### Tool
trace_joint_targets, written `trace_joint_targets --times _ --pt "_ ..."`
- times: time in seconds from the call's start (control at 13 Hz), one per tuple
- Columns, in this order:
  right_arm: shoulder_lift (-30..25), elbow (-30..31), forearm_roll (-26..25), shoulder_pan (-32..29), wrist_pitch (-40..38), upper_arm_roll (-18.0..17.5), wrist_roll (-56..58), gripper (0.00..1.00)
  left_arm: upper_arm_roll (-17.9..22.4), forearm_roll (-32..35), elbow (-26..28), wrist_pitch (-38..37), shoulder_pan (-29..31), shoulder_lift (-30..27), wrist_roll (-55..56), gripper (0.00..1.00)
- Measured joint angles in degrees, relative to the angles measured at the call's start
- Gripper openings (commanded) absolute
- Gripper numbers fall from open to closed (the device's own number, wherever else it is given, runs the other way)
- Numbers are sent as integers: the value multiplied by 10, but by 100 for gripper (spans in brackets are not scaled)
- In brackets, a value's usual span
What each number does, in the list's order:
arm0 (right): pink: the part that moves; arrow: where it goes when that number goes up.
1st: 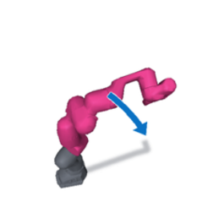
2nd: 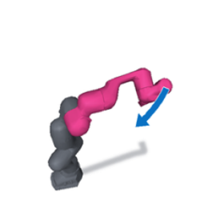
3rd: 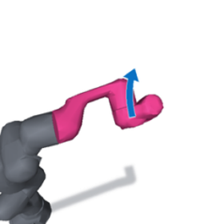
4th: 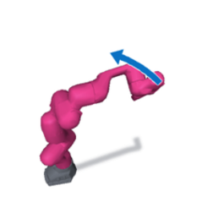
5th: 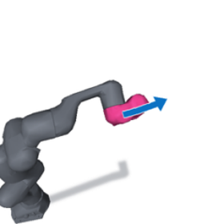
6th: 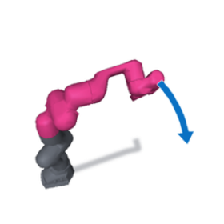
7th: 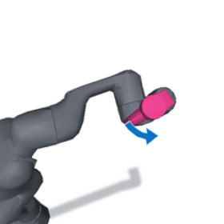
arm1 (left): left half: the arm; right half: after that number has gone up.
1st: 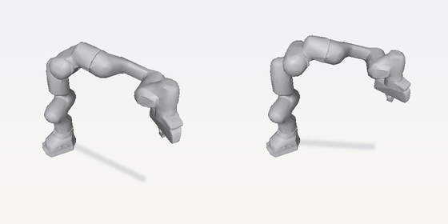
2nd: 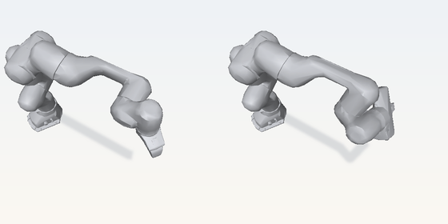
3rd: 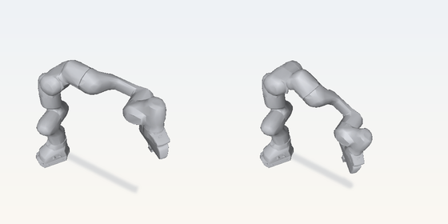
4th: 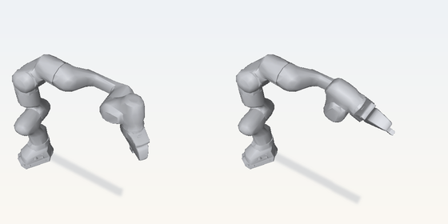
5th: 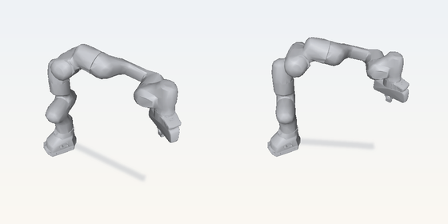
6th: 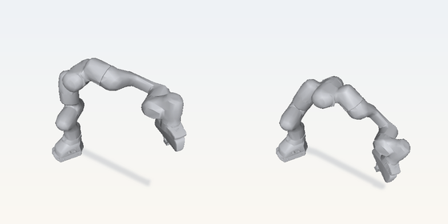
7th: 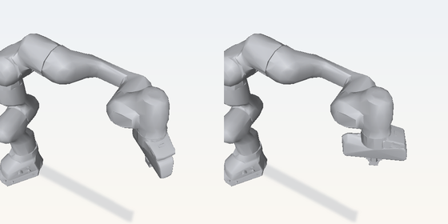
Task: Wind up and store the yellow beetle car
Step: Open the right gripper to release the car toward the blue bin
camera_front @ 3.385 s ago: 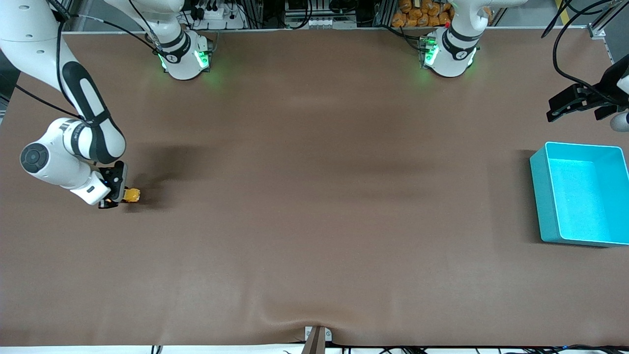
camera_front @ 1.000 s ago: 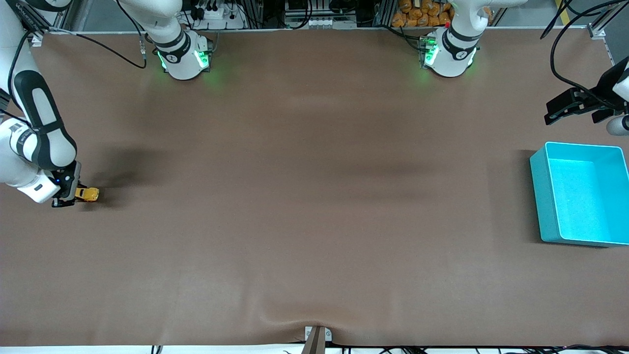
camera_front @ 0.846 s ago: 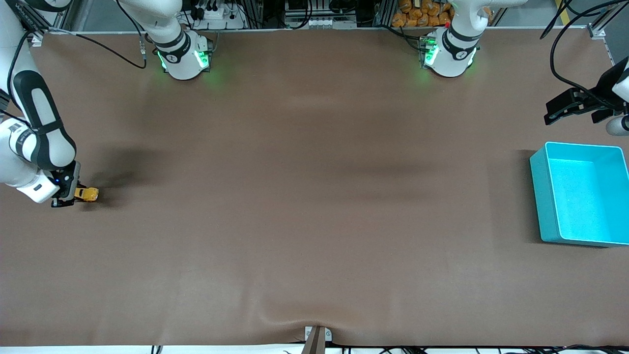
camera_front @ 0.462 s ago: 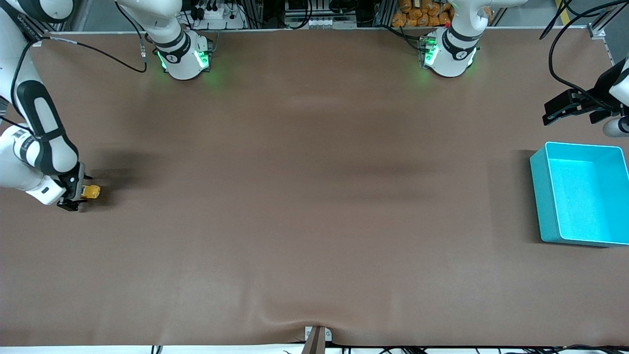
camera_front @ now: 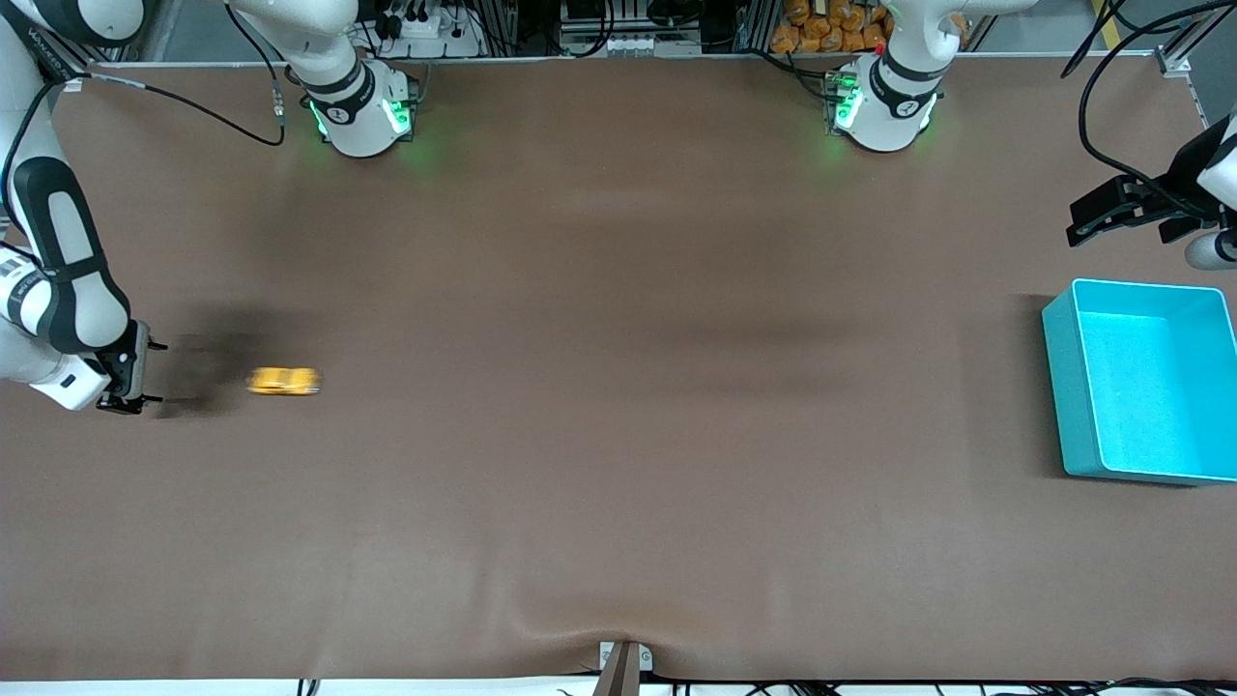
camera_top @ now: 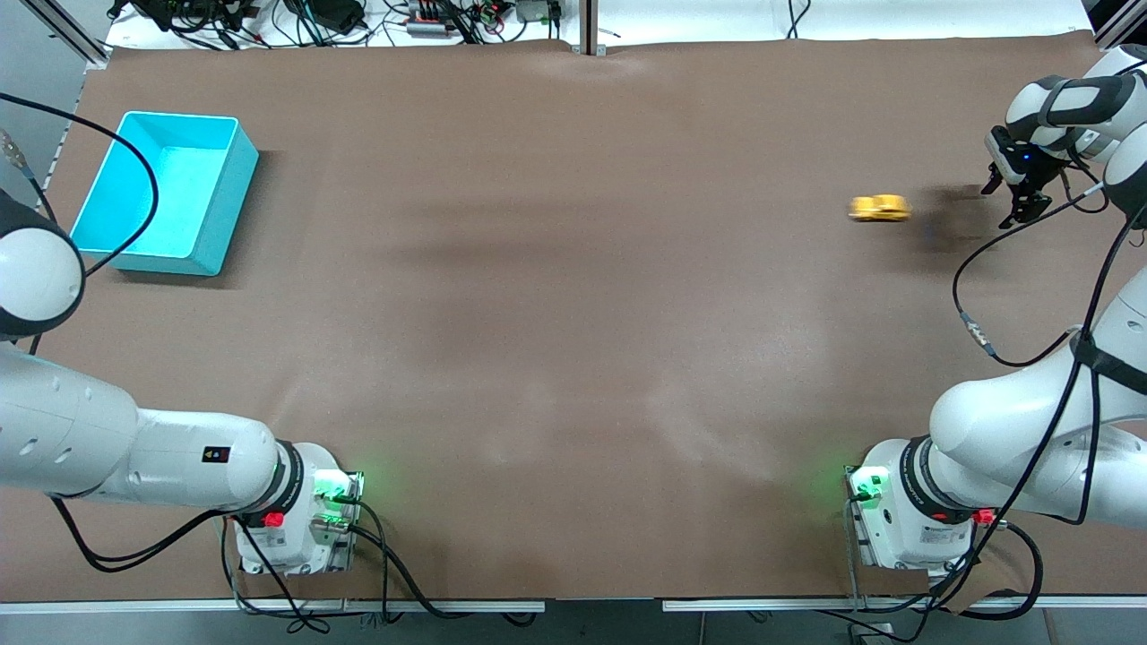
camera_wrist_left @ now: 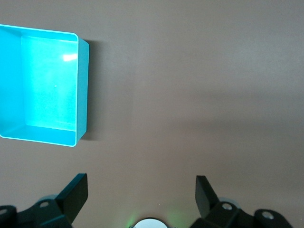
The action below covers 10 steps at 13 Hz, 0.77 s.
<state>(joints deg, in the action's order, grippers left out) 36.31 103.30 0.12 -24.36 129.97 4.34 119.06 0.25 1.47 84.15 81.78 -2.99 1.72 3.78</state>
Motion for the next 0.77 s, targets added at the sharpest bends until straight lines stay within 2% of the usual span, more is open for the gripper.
trace_joint_targets --times 0.77 --pt "1 -1 0 3 -1 -14 9 100 0 0 2 0 0 0 19 100"
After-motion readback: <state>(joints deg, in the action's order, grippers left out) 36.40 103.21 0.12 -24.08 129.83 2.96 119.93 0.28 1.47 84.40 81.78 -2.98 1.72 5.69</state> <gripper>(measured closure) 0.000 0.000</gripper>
